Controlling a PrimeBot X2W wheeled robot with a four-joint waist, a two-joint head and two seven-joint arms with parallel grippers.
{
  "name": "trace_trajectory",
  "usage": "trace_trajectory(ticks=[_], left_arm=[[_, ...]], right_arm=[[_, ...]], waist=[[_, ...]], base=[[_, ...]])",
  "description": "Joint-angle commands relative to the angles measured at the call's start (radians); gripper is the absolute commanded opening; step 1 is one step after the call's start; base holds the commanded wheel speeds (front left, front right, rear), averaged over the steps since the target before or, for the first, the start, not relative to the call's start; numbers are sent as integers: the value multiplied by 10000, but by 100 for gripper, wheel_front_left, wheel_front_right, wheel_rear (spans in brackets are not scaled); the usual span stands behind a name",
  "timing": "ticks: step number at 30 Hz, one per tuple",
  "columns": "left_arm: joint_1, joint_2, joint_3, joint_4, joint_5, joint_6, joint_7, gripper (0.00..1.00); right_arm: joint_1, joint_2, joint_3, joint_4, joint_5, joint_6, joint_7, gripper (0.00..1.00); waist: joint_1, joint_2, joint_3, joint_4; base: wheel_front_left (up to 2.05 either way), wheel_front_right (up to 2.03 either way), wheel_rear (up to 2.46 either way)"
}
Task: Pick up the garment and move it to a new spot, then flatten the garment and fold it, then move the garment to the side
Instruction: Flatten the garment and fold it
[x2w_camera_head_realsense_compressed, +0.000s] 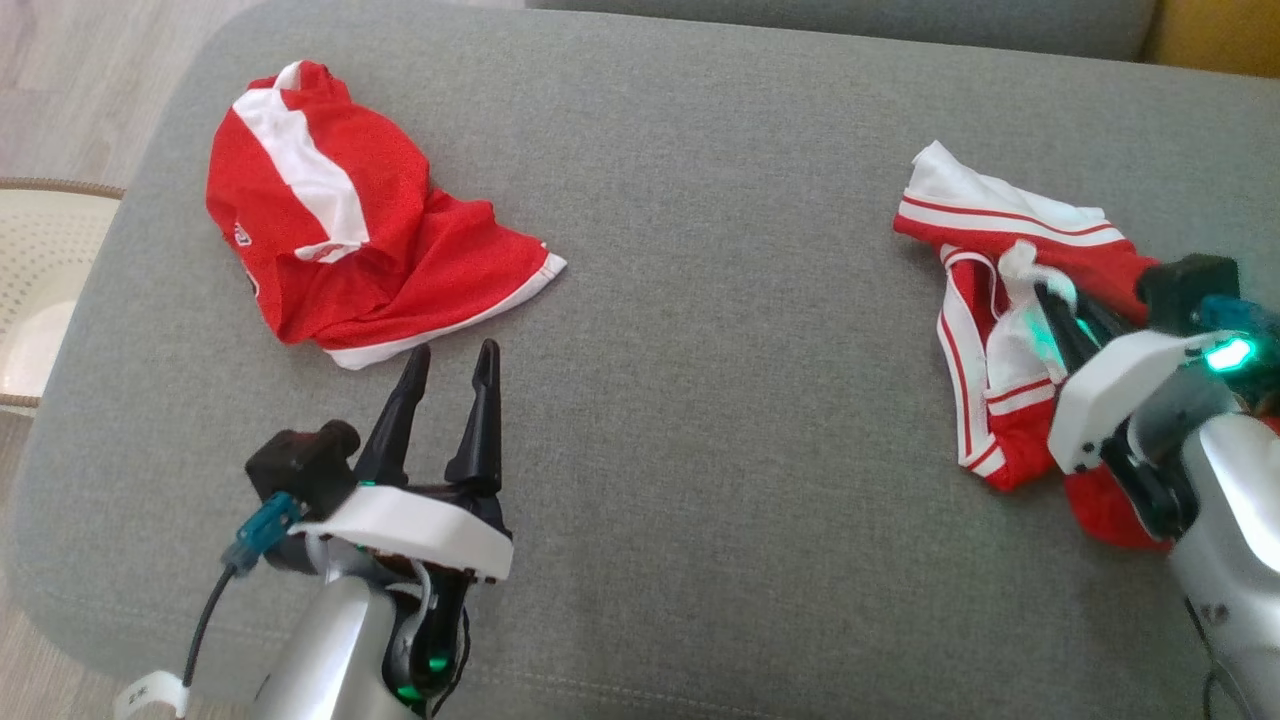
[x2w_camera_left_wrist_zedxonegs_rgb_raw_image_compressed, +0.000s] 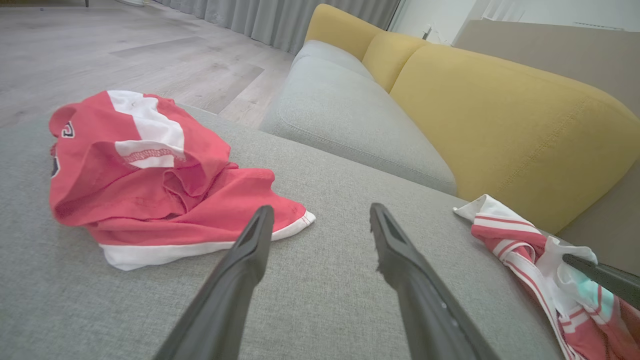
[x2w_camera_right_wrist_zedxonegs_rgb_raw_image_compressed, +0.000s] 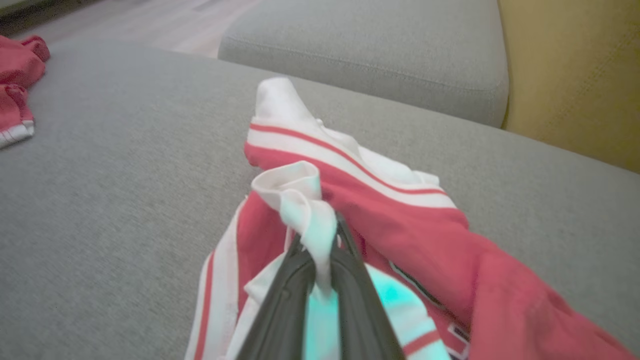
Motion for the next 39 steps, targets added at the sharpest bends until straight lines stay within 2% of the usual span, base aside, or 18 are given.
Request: trace_trajectory(ticks=[1,7,14,18,23,24,25,28,33,36,39], left_arm=[[-312,79,263,-324,-75,70,-53,100],[-378,79,414,-225,-41,79,-53,100],[-362,79,431,-187,-111,74,-53,100],[-217,79,426,-180,-119,83,-53,100],[-21,79,486,-111,-18,68,-53,100],[-3,79,506,-97,-5,65,-53,100],[11,79,528,-85,6,69,-53,100],[44,79,598,-67,29,90,-53,100],[141,79,690,-42,75,76,-53,100],[204,79,721,-20,110,60,-53,100],[230,79,773,-79,129,65,-53,100]], right_arm=[[-425,-151,226,-392,212,-9,-233,0],[-1136,149,831,-1236,989,-9,-846,0],[-2569,756,1381,-1900,974,-9,-1840,0],[-2585,1194,2388,-2198,1130,-9,-1651,0],[-1643,1314,4016,-2155,1242,-9,-1081,0],[-1413,1341,4253,-2066,1281,-9,-1016,19],[-1198,1355,4513,-1961,1268,-9,-954,98],[-658,1486,5434,-1840,1523,-9,-788,100],[-426,1509,6006,-1916,2023,-9,-896,100],[-465,1356,5586,-1809,2107,-9,-1122,100],[-452,1207,4493,-1697,1999,-9,-1442,100]], waist=[[0,0,16,-3],[0,0,-152,-93],[0,0,-604,-21],[0,0,-841,94],[0,0,-1014,178],[0,0,-1036,182],[0,0,-1058,184],[0,0,-1102,144],[0,0,-1214,-45],[0,0,-1355,-217],[0,0,-1432,-401]], base=[[0,0,0],[0,0,0],[0,0,0],[0,0,0],[0,0,0],[0,0,0],[0,0,0],[0,0,0],[0,0,0],[0,0,0],[0,0,0]])
